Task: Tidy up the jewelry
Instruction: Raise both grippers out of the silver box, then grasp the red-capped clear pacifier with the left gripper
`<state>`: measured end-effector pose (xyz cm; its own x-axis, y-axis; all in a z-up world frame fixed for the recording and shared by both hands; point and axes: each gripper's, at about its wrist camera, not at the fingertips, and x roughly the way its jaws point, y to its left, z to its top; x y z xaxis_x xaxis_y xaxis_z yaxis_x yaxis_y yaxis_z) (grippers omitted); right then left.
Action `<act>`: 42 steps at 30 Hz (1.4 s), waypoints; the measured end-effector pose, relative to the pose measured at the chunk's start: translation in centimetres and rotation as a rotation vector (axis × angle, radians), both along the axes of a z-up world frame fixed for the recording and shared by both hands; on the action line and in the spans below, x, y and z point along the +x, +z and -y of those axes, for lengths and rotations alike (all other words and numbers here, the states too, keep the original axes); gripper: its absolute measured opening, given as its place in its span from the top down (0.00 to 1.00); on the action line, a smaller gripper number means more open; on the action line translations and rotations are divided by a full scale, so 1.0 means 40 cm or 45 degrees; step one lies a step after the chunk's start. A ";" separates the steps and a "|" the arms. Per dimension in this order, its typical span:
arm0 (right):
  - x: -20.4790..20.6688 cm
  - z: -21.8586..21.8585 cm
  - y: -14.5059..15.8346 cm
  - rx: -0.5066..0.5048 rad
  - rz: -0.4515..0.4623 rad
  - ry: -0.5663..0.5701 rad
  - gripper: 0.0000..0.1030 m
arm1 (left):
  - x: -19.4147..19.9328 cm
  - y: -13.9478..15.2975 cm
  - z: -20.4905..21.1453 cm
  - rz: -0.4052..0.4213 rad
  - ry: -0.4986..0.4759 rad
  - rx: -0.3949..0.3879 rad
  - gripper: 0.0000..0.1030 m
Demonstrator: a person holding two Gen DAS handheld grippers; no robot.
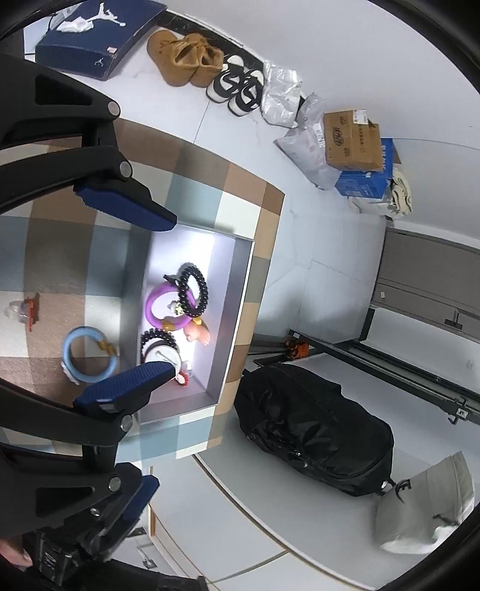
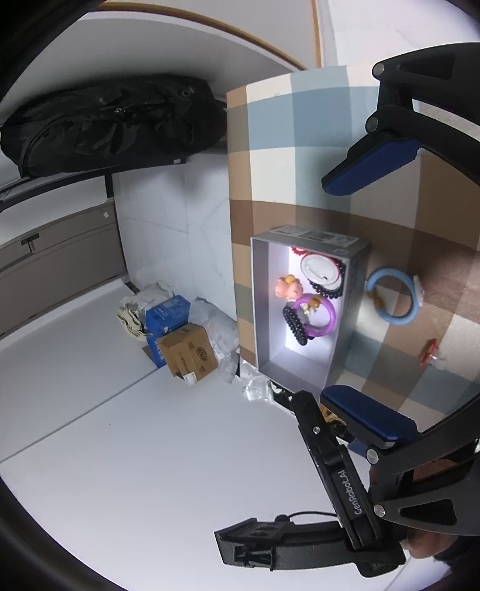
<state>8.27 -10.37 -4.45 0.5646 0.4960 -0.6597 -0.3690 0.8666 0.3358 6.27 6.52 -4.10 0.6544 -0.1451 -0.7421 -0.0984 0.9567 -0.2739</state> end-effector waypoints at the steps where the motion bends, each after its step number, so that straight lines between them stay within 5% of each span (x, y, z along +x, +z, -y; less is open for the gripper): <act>1: -0.005 0.002 0.000 -0.004 0.004 -0.001 0.00 | -0.006 -0.001 0.002 0.002 0.001 0.013 0.33; 7: -0.029 0.014 -0.003 -0.014 0.004 -0.020 0.00 | -0.046 -0.008 0.005 0.012 0.014 0.047 0.22; 15: -0.051 0.024 -0.022 -0.075 -0.011 -0.028 0.00 | -0.084 -0.027 0.024 -0.007 -0.017 0.072 0.22; 32: -0.073 0.027 -0.046 -0.203 -0.001 -0.051 0.00 | -0.113 -0.152 0.109 -0.289 -0.237 0.139 0.21; 38: -0.066 0.038 -0.056 -0.202 -0.038 -0.065 0.00 | -0.119 -0.147 0.118 -0.294 -0.255 0.143 0.21; 42: -0.063 0.042 -0.061 -0.195 -0.059 -0.074 0.00 | -0.122 -0.157 0.130 -0.305 -0.270 0.194 0.39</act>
<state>5.76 -12.06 -6.90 0.5569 0.3550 -0.7509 -0.3038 0.9285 0.2136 1.40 1.30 -10.38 0.4261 -0.1349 -0.8945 0.0627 0.9908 -0.1195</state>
